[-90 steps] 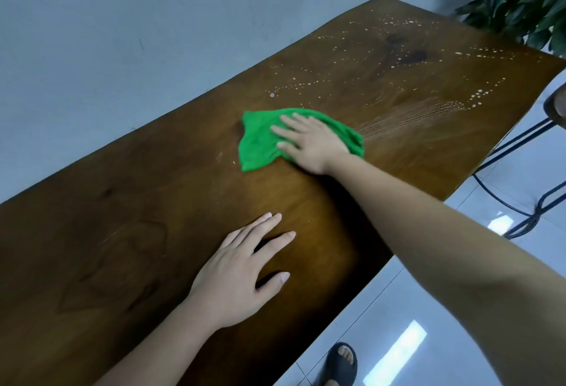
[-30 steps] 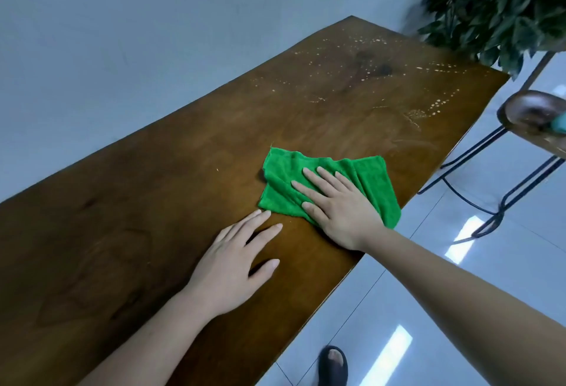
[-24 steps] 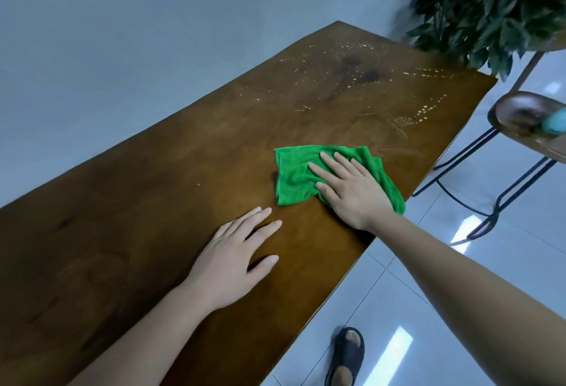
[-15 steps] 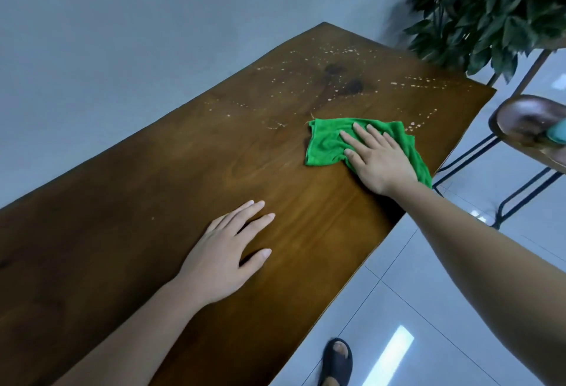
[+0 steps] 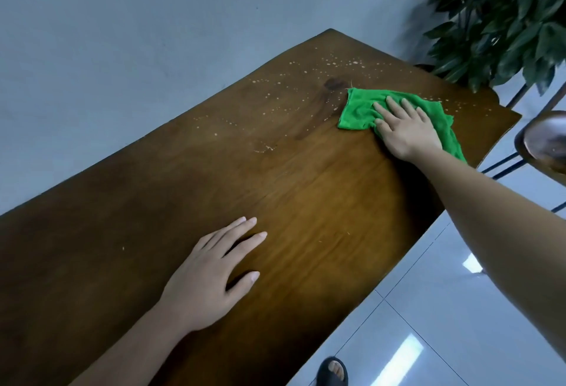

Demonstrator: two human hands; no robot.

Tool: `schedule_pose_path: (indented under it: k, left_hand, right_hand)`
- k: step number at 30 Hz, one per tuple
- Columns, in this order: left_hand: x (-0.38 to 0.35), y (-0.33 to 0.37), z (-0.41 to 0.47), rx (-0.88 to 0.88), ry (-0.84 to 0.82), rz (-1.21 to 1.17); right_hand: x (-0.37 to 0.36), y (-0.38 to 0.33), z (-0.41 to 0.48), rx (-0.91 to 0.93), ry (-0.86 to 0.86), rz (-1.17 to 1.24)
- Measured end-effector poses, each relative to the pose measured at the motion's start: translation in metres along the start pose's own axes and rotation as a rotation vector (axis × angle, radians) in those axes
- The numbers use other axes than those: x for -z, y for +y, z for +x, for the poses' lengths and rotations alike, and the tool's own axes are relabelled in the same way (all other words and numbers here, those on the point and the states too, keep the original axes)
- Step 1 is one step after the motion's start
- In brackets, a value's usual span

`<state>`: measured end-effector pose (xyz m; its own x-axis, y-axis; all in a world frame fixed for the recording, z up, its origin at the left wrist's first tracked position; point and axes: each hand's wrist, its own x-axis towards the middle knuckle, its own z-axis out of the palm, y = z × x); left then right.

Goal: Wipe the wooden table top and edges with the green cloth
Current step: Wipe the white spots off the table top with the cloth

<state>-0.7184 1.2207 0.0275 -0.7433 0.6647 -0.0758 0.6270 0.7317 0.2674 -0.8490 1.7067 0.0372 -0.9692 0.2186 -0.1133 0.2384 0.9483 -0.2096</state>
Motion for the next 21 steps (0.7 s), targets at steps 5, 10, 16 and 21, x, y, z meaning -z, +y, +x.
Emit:
schedule_pose_path:
  k: [5,10,16,21]
  left_hand:
    - [0.002,0.001,-0.002,-0.012,0.005,-0.002]
    - [0.002,0.002,0.000,-0.020,0.000,0.029]
    - [0.001,0.001,-0.002,-0.006,-0.008,0.043]
    - [0.004,0.002,-0.002,-0.033,-0.001,0.037]
  right_hand:
    - [-0.007,-0.036,-0.035,0.253,-0.065,-0.031]
    - [-0.034,-0.129,-0.105,0.583,-0.156,-0.045]
    - [-0.054,-0.219,-0.116,0.768,-0.240,0.049]
    - [-0.058,-0.255,-0.055,0.780,-0.225,0.050]
